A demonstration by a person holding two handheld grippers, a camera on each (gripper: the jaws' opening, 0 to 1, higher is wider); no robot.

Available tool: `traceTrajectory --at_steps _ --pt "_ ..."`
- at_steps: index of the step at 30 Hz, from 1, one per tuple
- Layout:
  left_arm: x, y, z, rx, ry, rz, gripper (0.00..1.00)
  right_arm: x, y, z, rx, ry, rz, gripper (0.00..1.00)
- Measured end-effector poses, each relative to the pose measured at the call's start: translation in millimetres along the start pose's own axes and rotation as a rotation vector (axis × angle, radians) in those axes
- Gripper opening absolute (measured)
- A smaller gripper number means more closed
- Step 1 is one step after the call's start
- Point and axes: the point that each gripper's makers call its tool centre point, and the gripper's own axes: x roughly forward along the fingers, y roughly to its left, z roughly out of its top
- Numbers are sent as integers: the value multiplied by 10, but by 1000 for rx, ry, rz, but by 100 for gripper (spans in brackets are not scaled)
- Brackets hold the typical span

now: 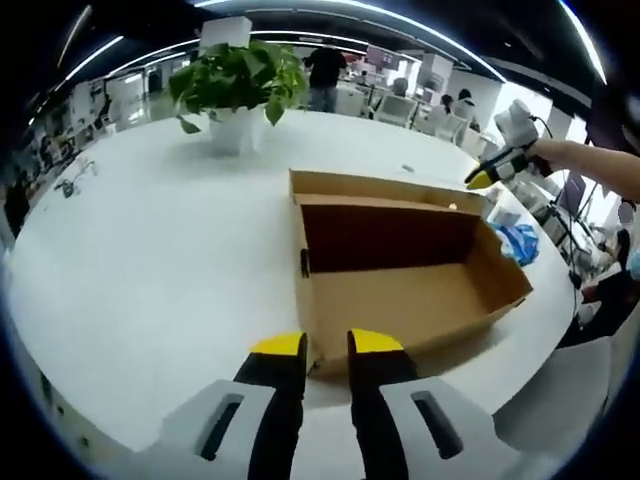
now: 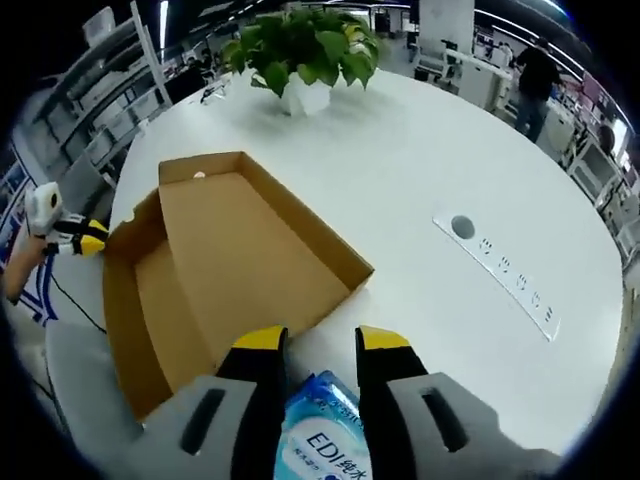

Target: Operate the shoe box by opening the lid, removing the specified soft item, and placing it in the target area until the item is outside and the box remains undamaged.

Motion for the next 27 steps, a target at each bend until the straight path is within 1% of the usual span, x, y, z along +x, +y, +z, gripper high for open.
traceTrajectory --at_steps 4,7,8,11,15,20,21,22,23,24,27 --pt "35 28 -6 -26 11 7 6 75 -22 29 32 -18 -16 23" --pt "42 74 -28 -14 21 29 2 141 -54 63 95 -38 -30 24" --pt "45 69 -34 -31 23 20 2 158 -63 71 109 -44 -33 23" --pt "44 66 -45 -36 23 11 2 235 -93 84 187 -61 -52 21" --pt "44 71 -50 -62 17 1 1 328 -103 46 264 -60 -64 19" --pt "46 67 -58 -43 4 -7 1 405 -86 -26 335 -30 -67 13" --pt "46 68 -58 -38 2 -8 1 424 -31 -23 407 -31 -45 10" --pt "47 69 -58 -36 1 -9 1 430 -17 -22 444 -32 -40 10" --pt "48 69 -56 -32 -2 -12 1 434 -29 -31 451 -32 -52 10" --pt "47 70 -56 -22 -5 -14 1 430 -51 -38 433 -30 -65 9" --pt "48 76 -62 -14 -9 -25 1 409 -27 -50 386 -22 -91 8"
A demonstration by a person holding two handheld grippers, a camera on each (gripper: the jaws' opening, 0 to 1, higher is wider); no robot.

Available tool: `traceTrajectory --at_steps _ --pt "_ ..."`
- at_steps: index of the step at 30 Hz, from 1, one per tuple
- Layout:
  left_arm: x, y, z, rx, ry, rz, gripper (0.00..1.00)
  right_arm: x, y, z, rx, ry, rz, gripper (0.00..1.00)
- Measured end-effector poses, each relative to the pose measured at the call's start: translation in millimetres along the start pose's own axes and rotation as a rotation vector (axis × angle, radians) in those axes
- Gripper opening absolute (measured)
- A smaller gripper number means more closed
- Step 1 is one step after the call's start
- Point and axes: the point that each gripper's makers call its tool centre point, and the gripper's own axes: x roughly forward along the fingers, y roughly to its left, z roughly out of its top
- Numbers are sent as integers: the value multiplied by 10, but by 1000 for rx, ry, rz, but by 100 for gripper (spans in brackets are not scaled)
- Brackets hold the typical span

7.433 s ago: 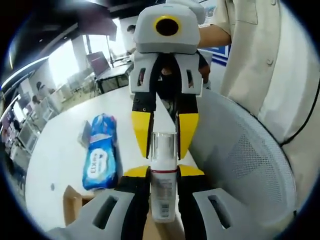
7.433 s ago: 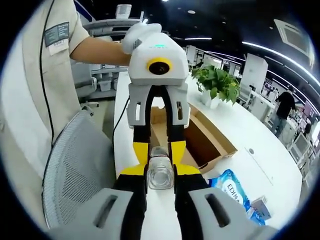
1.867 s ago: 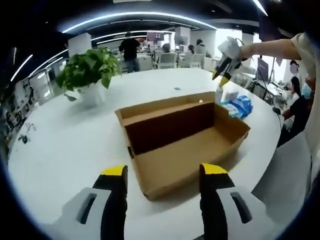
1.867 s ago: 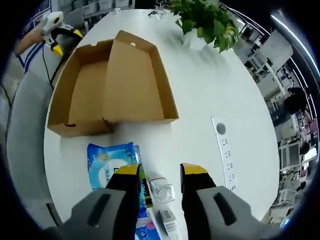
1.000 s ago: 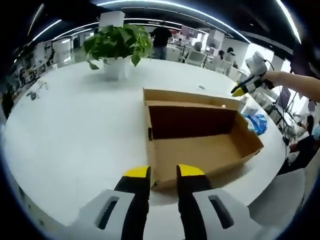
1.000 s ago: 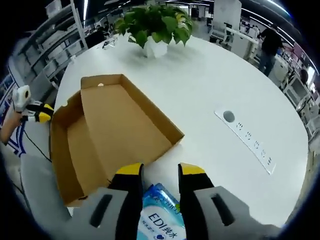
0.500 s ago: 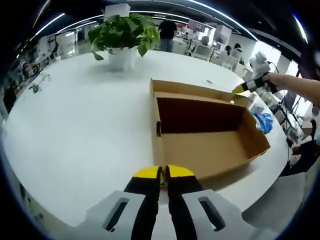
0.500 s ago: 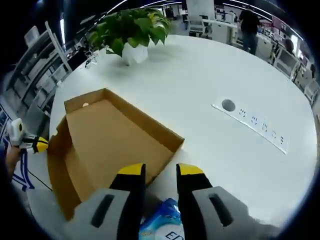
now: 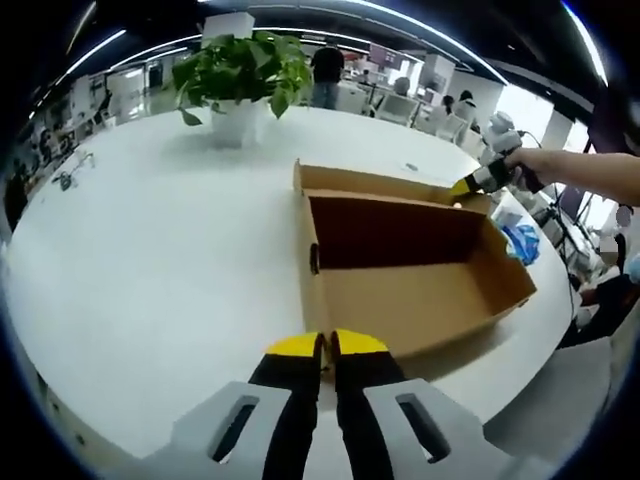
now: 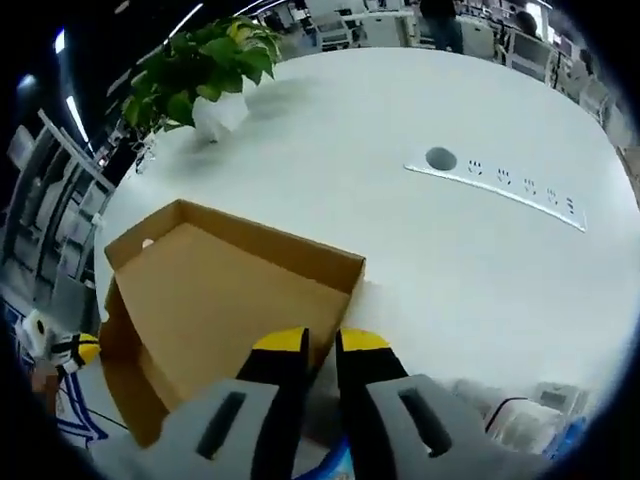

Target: Operate the shoe box by opening the lid, removing the specified soft item, and placing it in the target area until the item is outside and the box remains undamaged.

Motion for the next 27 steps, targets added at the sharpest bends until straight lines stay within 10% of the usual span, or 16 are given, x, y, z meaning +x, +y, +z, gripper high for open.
traceTrajectory --at_steps 27 --pt "10 1 -3 26 -1 -7 1 -421 101 266 -81 -129 -25 3"
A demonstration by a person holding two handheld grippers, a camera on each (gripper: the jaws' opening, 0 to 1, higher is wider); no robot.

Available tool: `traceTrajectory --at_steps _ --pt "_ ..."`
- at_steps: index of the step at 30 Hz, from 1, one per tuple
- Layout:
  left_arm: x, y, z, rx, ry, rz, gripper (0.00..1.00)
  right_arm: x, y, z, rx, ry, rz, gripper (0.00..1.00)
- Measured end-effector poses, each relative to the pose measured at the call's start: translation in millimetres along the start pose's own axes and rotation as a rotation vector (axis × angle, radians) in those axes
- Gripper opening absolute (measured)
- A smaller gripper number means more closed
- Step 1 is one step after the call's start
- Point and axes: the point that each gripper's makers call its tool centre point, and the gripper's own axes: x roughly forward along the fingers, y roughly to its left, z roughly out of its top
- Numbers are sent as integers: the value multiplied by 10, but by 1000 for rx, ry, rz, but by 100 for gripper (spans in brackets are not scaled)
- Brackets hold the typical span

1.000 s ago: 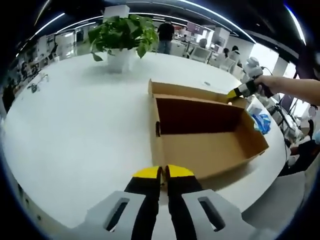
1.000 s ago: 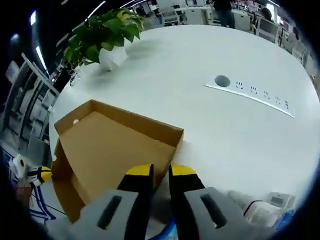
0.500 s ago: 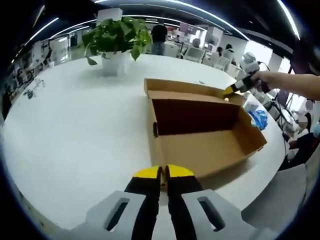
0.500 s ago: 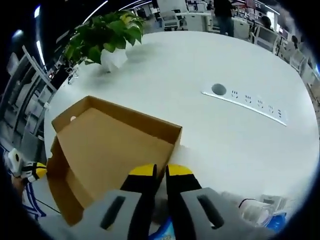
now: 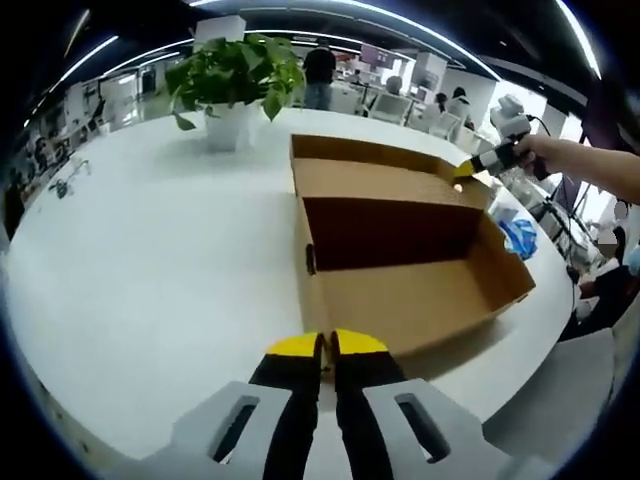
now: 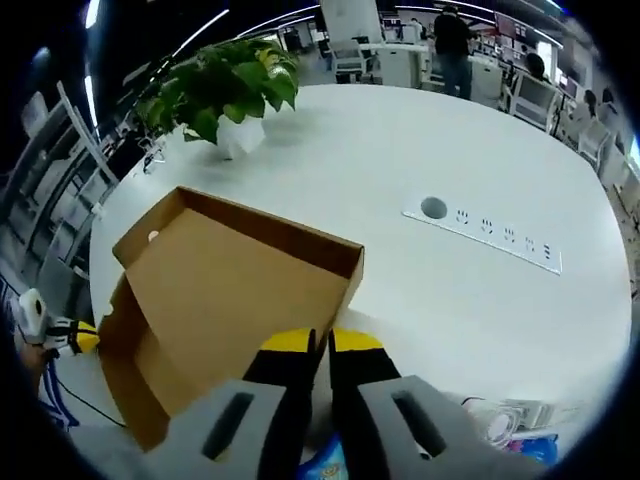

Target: Operate the shoe box by opening the lid, removing the specified soft item, and placing it in the target area until the item is outside and the box remains undamaged.

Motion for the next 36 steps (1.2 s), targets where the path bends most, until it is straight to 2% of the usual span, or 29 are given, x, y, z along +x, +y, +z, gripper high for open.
traceTrajectory --at_steps 4,17,27,29,36 --pt "-3 -1 0 -15 -10 1 1 -68 24 45 -5 -15 4 2" --pt "-9 -17 4 -10 -23 20 1 -362 178 178 -108 -113 0 1" --pt "-13 -23 -2 -19 -35 25 1 -486 229 208 -201 -194 -27 1" --pt "-14 -23 -2 -19 -37 26 1 -520 257 193 -244 -217 -34 1" --pt "-13 -27 -2 -15 -35 28 1 -610 293 176 -276 -281 -37 1"
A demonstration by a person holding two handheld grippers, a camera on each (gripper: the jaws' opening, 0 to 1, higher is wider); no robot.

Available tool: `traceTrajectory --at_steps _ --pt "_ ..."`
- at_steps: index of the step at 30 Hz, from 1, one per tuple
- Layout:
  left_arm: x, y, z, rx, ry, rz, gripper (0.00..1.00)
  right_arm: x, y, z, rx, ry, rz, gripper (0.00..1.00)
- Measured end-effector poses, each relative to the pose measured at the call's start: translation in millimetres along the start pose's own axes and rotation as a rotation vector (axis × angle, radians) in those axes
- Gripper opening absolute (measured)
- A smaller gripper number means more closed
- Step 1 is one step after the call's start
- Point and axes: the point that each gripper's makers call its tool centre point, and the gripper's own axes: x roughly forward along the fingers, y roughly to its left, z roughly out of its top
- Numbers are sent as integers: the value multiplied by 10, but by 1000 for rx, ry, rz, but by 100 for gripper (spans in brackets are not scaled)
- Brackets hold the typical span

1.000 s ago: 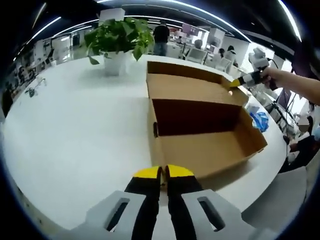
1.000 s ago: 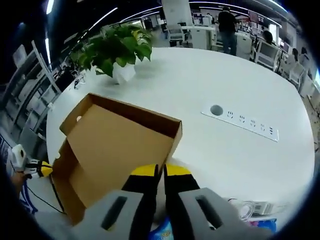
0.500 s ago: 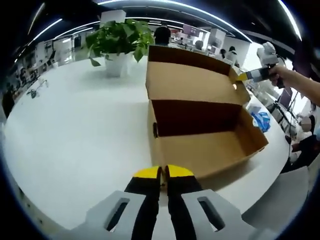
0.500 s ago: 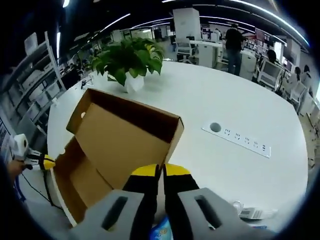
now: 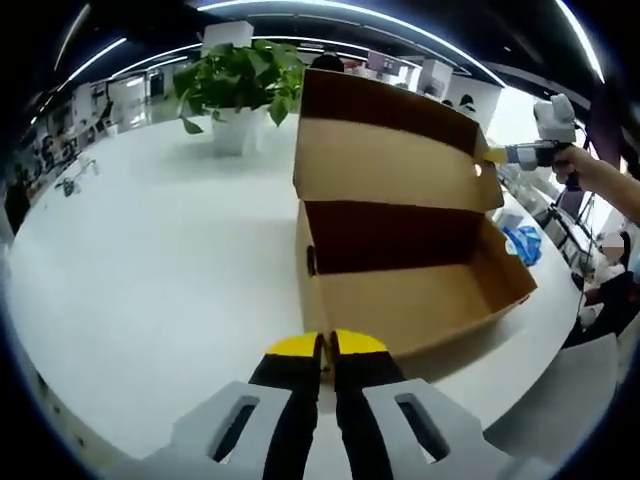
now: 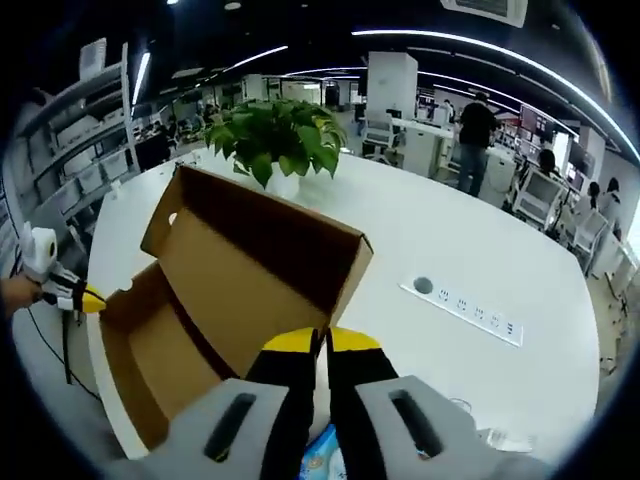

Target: Operate the shoe box by opening the lid, removing the specified soft item, and placing it in the target area until the item is outside and the box remains undamaged.

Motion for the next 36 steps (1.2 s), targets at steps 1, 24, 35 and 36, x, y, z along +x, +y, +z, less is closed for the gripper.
traceTrajectory --at_steps 1,24,35,36 --pt "0 0 0 1 0 0 1 -21 7 1 3 -13 -2 1" --pt "7 4 6 12 -6 -1 1 -392 252 -96 25 -148 -1 0" --pt "1 -4 5 22 -10 -3 1 -536 376 -207 34 -178 -8 0" --pt "0 -5 6 21 -12 -2 1 -544 384 -217 34 -179 -9 0"
